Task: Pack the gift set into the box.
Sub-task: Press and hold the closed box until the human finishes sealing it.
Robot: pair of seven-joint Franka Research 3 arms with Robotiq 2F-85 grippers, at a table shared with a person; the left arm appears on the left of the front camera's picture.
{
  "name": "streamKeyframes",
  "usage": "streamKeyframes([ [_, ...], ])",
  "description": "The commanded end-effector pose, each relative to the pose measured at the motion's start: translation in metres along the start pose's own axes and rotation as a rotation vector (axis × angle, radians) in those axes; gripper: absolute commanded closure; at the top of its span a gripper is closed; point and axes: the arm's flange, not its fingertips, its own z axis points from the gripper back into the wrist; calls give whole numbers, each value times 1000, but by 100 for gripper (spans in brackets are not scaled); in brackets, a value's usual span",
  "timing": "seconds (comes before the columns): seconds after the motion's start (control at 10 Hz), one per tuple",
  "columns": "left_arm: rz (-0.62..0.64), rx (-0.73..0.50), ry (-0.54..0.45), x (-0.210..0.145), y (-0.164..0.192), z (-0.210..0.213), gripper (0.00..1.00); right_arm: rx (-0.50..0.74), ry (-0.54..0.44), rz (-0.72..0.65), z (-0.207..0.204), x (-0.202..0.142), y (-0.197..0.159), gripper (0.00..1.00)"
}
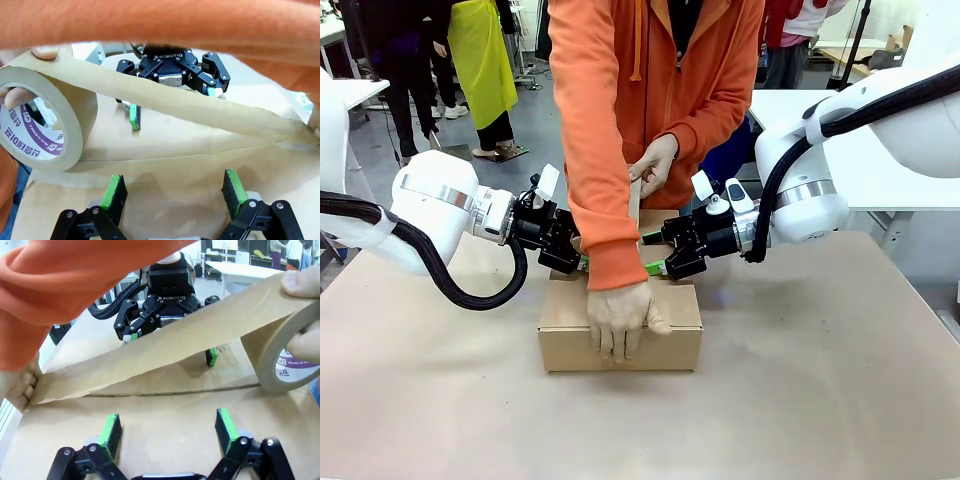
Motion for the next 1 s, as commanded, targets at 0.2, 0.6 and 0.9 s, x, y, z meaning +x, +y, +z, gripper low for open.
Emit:
streamKeyframes([
  [0.2, -3, -14, 5, -6, -2, -1, 0, -5, 13, 2, 0, -2, 1, 0],
  [0.6, -3, -14, 5, -6, -2, -1, 0, -5, 13, 2, 0, -2, 1, 0],
  [0.9, -3, -14, 5, -6, -2, -1, 0, -5, 13, 2, 0, -2, 1, 0],
])
